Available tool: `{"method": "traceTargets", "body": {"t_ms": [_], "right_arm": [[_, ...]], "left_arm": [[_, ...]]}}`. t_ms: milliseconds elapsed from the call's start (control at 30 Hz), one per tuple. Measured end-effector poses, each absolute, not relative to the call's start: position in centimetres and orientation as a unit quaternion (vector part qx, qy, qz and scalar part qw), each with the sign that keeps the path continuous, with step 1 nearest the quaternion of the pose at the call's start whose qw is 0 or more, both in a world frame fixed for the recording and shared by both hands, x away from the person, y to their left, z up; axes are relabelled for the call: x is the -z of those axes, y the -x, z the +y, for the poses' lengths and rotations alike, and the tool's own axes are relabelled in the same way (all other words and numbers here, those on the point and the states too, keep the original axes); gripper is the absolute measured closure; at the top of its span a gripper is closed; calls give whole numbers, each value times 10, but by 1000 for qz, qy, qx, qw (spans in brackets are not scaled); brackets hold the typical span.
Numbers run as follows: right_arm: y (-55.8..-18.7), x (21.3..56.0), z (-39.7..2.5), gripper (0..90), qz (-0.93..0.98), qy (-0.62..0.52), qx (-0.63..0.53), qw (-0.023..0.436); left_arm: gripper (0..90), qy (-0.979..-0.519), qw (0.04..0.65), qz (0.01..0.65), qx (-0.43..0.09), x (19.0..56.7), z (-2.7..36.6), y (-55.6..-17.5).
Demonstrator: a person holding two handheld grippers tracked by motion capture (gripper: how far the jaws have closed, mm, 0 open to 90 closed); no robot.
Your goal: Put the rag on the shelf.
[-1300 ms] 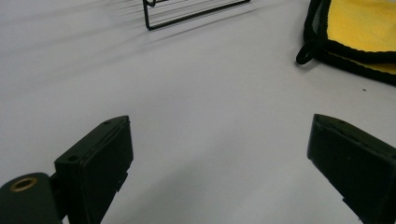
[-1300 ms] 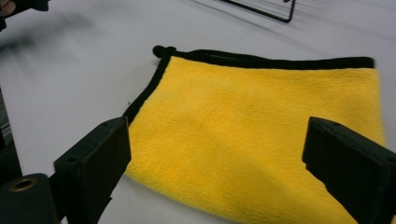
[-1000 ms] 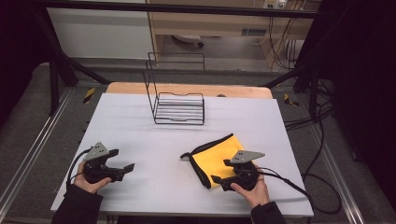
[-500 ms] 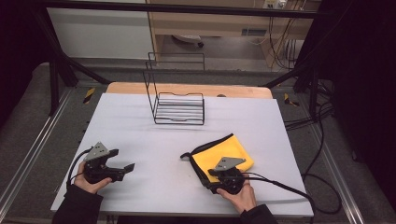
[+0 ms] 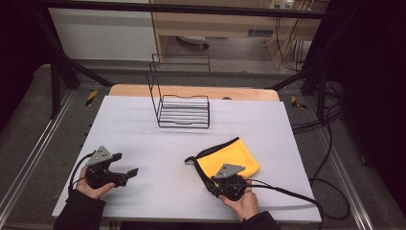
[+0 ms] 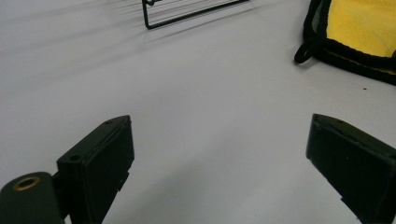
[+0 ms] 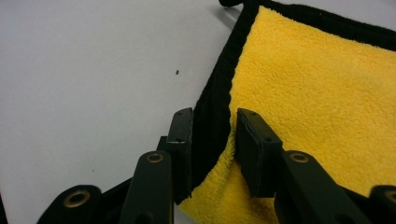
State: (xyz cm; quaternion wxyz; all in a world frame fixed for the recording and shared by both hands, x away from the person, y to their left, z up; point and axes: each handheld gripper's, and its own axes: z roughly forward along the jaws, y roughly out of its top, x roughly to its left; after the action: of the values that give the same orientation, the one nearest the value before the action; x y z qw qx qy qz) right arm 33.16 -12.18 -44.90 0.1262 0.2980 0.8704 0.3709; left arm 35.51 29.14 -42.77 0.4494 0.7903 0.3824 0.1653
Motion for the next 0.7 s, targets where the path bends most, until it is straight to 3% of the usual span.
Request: {"method": "traceTargets", "body": {"t_ms": [333, 700], "right_arm": [[-335, 447, -122, 817, 870, -311, -363, 125], [-339, 433, -120, 842, 859, -320, -387, 99]], "left_arm": [[77, -789, 451, 382, -168, 427, 292, -355], [77, -791, 450, 380, -167, 427, 291, -355]]}}
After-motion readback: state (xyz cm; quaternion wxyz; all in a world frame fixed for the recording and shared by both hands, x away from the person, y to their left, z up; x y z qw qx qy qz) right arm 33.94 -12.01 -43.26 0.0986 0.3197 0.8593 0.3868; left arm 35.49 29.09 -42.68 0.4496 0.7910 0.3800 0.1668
